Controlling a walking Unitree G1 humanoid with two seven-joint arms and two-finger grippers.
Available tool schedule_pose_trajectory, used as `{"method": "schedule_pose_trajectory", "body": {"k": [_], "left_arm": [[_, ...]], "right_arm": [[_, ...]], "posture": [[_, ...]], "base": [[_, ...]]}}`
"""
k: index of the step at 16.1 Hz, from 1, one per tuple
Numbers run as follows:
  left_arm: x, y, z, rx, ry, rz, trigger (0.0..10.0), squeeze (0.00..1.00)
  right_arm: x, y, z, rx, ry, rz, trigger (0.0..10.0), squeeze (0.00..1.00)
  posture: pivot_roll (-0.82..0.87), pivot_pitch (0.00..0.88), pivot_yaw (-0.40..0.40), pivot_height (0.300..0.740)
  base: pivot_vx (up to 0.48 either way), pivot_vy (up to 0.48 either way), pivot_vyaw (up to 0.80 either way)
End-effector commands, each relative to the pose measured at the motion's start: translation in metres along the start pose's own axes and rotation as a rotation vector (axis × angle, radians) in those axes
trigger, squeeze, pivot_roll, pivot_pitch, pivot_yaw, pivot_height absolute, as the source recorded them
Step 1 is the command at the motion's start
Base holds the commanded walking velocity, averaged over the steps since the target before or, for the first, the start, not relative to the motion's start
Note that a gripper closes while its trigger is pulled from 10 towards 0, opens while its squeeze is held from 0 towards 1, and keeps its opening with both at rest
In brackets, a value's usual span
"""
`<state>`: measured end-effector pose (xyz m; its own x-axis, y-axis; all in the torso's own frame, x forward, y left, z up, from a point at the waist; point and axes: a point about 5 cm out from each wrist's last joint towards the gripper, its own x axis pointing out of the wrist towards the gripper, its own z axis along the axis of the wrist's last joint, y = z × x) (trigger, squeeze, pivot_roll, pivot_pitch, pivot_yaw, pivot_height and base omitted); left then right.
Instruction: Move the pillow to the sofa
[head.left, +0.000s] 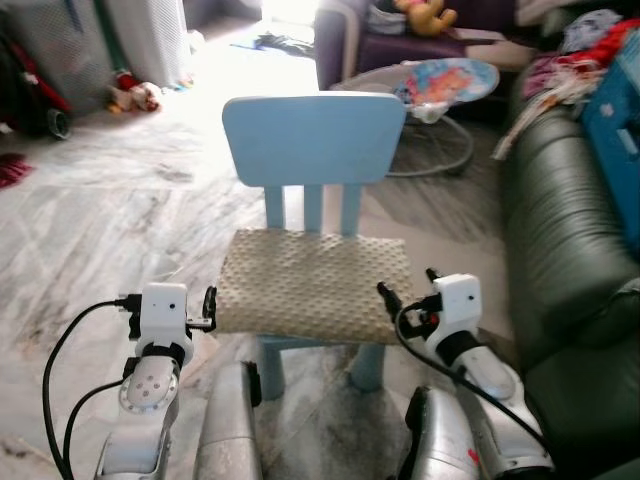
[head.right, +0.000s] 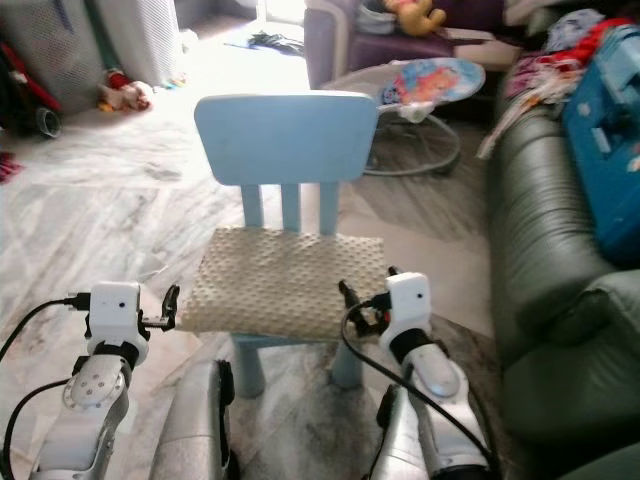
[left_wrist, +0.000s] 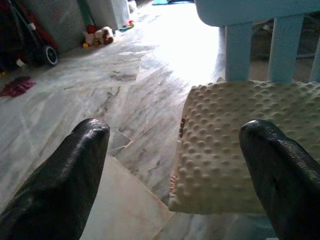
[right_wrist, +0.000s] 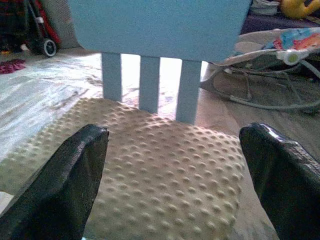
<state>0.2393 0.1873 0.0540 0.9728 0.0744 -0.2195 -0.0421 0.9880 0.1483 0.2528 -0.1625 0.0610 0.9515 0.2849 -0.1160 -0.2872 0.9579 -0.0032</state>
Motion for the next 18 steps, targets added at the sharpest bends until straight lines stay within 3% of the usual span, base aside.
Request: {"method": "schedule_pose_trajectory", "body": {"k": [1,4,7,18], "left_arm": [[0.002,-0.005,0.004,0.004,-0.010,-0.020,10.0,0.00],[0.002,-0.003,-0.004,0.011,0.055,-0.021,10.0,0.00],[-0.001,0.015,-0.010,0.046,0.122,0.009,10.0,0.00],[-0.001,0.015,-0.010,0.046,0.122,0.009,10.0,0.00]], "right_arm": [[-0.002,-0.005,0.000,0.002,0.005,-0.028,10.0,0.00],[-0.002,-0.008,0.001,0.019,0.008,-0.049,10.0,0.00],[0.000,-0.009,0.005,0.060,0.028,-0.053,10.0,0.00],[0.000,-0.009,0.005,0.060,0.028,-0.053,10.0,0.00]], "posture": [[0.01,0.000,-0.033,0.519],[0.02,0.000,-0.039,0.519],[0.03,0.058,-0.046,0.519],[0.03,0.058,-0.046,0.519]], "base": [[0.000,0.000,0.00],[0.000,0.000,0.00],[0.000,0.000,0.00],[0.000,0.000,0.00]]}}
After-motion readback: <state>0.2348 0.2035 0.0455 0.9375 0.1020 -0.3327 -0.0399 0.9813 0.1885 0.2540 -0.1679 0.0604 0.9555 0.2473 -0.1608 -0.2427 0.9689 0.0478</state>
